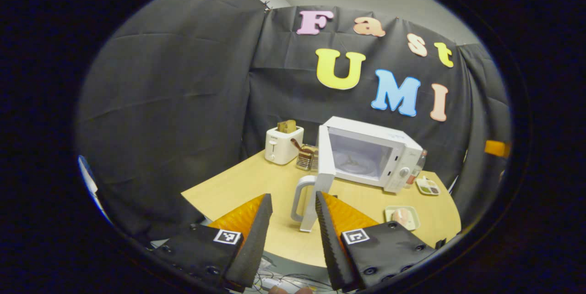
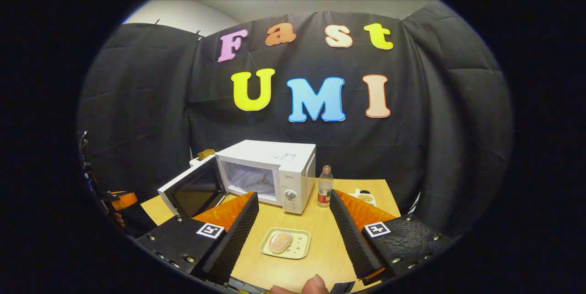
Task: Open the microwave oven with the left hand, put the food in, and close the microwave oven.
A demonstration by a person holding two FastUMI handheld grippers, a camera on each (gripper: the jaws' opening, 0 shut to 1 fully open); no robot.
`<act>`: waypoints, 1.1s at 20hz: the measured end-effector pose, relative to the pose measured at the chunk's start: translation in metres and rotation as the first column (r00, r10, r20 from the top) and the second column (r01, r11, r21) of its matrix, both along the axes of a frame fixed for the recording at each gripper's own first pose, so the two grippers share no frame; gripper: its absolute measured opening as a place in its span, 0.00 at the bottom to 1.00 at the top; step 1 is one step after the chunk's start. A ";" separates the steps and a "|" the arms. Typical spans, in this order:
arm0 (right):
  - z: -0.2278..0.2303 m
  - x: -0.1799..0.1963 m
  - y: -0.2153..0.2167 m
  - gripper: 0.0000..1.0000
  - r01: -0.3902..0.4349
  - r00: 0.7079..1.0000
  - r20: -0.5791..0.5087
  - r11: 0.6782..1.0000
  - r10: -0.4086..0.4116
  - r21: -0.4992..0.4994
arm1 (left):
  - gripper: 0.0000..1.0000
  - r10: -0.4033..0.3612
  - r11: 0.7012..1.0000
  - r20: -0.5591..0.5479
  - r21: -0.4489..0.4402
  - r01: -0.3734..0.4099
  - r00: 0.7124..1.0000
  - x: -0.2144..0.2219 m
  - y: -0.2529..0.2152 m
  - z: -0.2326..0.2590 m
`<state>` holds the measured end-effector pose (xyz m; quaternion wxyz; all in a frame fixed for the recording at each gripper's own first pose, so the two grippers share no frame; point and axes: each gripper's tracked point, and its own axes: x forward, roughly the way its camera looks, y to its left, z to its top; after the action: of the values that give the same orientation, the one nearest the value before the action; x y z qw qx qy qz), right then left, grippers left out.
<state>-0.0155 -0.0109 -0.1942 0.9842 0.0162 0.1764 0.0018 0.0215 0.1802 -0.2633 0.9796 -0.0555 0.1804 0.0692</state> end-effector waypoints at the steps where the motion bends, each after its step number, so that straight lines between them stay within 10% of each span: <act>1: -0.013 0.003 -0.002 0.95 0.008 1.000 -0.019 1.000 -0.008 0.008 | 0.70 0.011 1.000 0.015 0.007 -0.011 1.000 -0.012 -0.004 0.016; 4: -0.052 0.009 0.007 0.96 0.027 0.995 -0.093 0.997 -0.021 0.067 | 0.88 0.004 0.999 0.056 0.032 -0.006 0.998 -0.042 -0.015 0.056; 14: -0.208 0.051 0.049 0.96 -0.014 0.933 -0.360 0.998 -0.010 -0.065 | 0.88 -0.041 0.995 0.118 0.093 0.030 0.992 -0.052 -0.007 0.120; 22: -0.309 0.080 0.055 0.97 0.003 0.844 -0.536 0.999 -0.026 -0.044 | 0.88 0.132 0.991 0.004 0.019 -0.132 0.991 -0.015 0.019 0.081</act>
<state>0.0640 0.0442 -0.5031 0.8959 -0.0031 0.4439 -0.0138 0.0065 0.1989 -0.1822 0.9736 -0.0579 0.1741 0.1355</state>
